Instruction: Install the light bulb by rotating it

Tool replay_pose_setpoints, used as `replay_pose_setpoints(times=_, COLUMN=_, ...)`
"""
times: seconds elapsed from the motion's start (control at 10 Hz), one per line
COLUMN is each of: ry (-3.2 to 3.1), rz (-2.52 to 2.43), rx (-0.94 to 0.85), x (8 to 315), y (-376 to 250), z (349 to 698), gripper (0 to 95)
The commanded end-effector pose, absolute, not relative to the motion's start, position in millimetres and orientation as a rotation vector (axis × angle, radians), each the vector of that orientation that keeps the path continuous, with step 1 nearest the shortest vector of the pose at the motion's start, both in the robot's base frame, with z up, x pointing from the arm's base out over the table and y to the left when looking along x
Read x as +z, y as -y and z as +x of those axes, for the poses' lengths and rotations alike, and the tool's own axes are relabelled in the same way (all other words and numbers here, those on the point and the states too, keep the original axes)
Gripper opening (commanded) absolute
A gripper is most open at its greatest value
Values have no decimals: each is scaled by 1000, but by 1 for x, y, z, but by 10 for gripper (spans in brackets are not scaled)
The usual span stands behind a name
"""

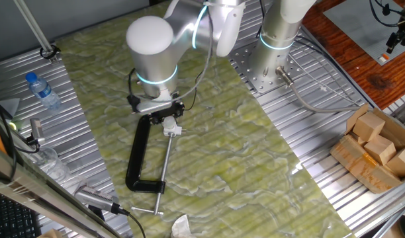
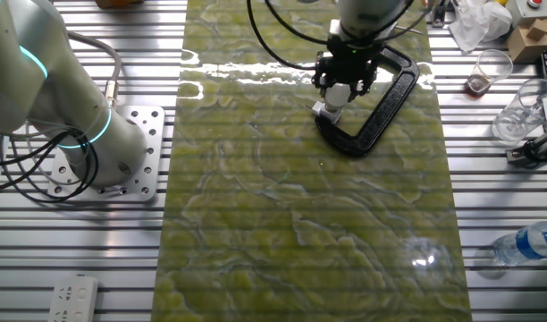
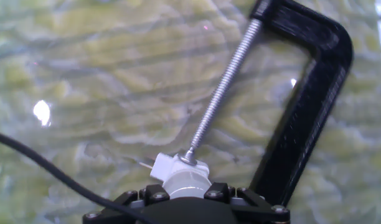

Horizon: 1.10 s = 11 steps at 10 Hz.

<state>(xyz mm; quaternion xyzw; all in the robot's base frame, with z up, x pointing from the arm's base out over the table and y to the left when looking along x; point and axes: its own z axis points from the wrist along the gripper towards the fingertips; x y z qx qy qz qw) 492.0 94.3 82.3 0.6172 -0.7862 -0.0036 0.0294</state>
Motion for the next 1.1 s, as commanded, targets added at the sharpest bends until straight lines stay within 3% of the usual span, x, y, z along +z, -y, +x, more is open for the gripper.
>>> replay_pose_setpoints(times=0.1, ry=2663, rz=1521, rx=-52, x=83, y=-94, z=491, gripper=0)
replay_pose_setpoints(times=1.1, ry=2796, rz=1293, rx=-46, x=84, y=-94, z=491, gripper=0)
